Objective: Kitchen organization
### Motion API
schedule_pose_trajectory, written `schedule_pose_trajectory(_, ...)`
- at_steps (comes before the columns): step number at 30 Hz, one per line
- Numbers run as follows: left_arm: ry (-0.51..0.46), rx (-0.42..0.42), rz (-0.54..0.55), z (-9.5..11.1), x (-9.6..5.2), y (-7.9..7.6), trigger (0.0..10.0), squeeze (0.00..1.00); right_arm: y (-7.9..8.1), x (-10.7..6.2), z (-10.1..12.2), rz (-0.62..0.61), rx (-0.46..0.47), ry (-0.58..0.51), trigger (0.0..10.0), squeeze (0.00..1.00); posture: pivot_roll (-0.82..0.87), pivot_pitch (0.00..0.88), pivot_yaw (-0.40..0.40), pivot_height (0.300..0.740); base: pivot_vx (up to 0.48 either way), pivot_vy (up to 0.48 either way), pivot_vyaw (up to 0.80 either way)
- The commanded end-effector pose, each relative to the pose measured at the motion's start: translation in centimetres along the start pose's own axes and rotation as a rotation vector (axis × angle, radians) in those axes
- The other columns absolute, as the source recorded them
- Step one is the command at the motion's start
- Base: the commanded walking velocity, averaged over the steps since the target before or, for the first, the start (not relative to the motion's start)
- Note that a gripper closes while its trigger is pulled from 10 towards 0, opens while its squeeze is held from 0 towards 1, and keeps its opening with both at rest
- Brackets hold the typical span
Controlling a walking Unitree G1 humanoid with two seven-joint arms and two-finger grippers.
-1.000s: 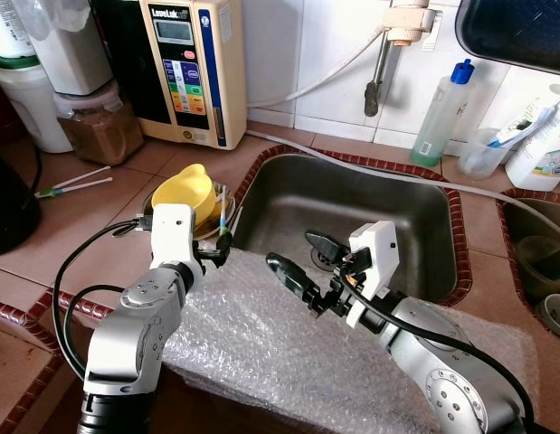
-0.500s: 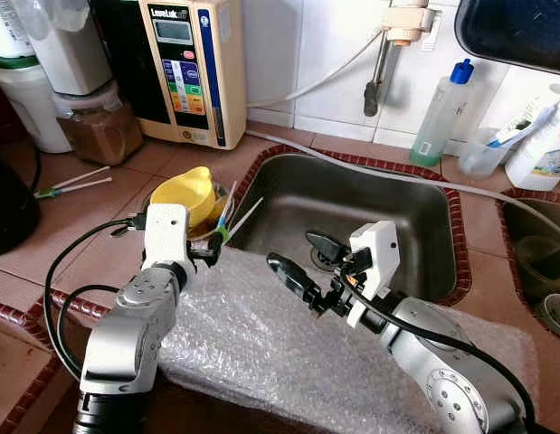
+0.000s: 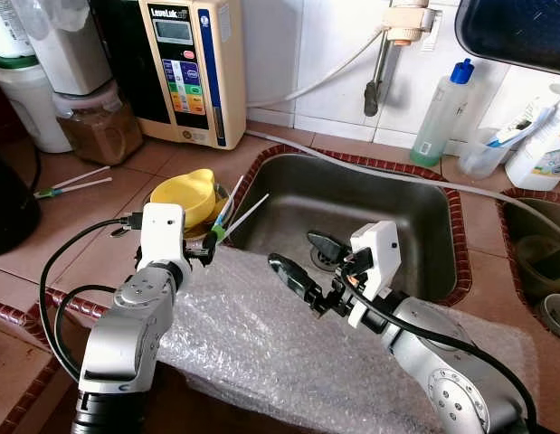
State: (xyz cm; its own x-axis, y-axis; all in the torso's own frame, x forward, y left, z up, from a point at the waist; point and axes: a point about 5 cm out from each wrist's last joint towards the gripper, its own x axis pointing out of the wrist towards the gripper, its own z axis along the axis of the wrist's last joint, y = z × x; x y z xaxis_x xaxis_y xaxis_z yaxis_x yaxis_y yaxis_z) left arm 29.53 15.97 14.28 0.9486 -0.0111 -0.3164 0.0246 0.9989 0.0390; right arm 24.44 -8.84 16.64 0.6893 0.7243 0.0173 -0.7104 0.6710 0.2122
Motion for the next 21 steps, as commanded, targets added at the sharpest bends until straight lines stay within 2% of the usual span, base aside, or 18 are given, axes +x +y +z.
schedule_pose_trajectory(1, 0.018, 0.007, 0.015, -0.52, 0.09, 0.31, 0.0, 0.0, -0.19, -0.07, 0.32, -0.013, -0.01, -0.012, 10.0, 0.0, -0.04, 0.057, 0.02, 0.74, 0.0, 0.0, 0.0)
schedule_pose_trajectory(21, 0.011, 0.005, 0.042, -0.33, 0.25, 0.67, 0.0, 0.0, -0.14, -0.07, 0.29, -0.014, -0.011, -0.014, 10.0, 0.0, -0.05, 0.055, 0.024, 0.74, 0.0, 0.0, 0.0)
